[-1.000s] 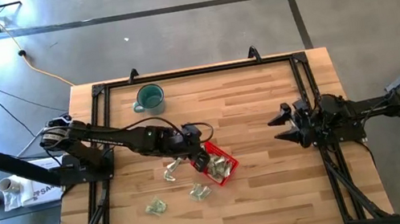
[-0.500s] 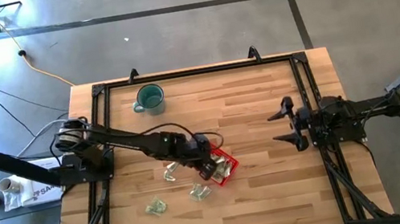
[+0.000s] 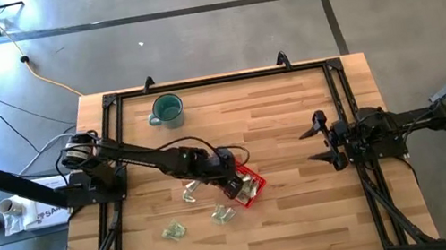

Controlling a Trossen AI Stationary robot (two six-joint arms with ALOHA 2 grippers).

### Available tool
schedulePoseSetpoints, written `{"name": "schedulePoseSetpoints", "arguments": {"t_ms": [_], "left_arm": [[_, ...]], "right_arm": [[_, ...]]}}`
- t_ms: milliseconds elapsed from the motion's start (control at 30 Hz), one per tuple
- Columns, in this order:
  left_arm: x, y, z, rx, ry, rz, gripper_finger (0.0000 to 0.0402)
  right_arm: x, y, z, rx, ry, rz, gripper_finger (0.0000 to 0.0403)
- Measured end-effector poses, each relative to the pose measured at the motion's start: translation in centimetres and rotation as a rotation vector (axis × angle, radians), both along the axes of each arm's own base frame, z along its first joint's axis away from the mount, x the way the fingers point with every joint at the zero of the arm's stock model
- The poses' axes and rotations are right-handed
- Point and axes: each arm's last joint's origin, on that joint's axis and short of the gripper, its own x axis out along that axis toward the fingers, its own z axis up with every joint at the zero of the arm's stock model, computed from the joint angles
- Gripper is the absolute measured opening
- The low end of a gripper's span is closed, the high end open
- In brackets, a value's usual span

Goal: Pick and place Stevia / Truvia into bins
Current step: Put the green stevia packet into the basket, then put the white stevia packet into the basket

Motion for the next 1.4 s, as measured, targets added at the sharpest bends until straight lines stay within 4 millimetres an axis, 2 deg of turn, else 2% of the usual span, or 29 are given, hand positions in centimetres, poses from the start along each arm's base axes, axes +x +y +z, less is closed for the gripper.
{"name": "schedulePoseSetpoints", "arguments": {"t_ms": [100,167,367,500,600,700,800,967,1133,1267,1400], "left_arm": [[0.3,0.1,0.2,0.074,-0.042,-0.004,0.0038],[0.6,0.1,0.4,0.087,-0.079,-0.017,0.0058],[0.7,0.0,0.5,0.092,-0.096,-0.033,0.0174],[-0.9,0.1,-0.1,0.033,0.084,-0.054,0.0244],[-3.3,-0.2,0.2,0.014,0.263,0.011,0.0268],[-5.7,-0.7,0.1,0.084,0.438,0.068,0.0265],[-6.5,-0.6,-0.9,0.071,0.498,0.067,0.0248],[-6.5,-0.3,-3.5,0.011,0.450,0.047,0.0220],[-7.0,1.1,-5.5,0.002,0.458,0.086,0.0207],[-7.4,2.2,-6.7,-0.006,0.466,0.088,0.0197],[-7.5,2.8,-7.6,-0.049,0.441,0.078,0.0166]], "right_arm": [[0.0,0.0,0.0,0.000,0.000,0.000,0.0312],[0.0,0.0,0.0,0.000,0.000,0.000,0.0312],[0.0,0.0,0.0,0.000,0.000,0.000,0.0312],[0.0,0.0,0.0,0.000,0.000,0.000,0.0312],[0.0,0.0,0.0,0.000,0.001,0.000,0.0312],[0.0,0.0,0.0,0.000,0.002,-0.001,0.0312],[0.0,0.0,0.0,0.000,0.002,-0.001,0.0312],[0.0,0.0,0.0,0.000,0.003,-0.002,0.0312],[0.0,0.0,0.0,0.000,0.002,-0.003,0.0312],[0.0,0.0,0.0,0.000,0.002,-0.003,0.0312],[0.0,0.0,0.0,0.000,0.003,-0.003,0.0312]]}}
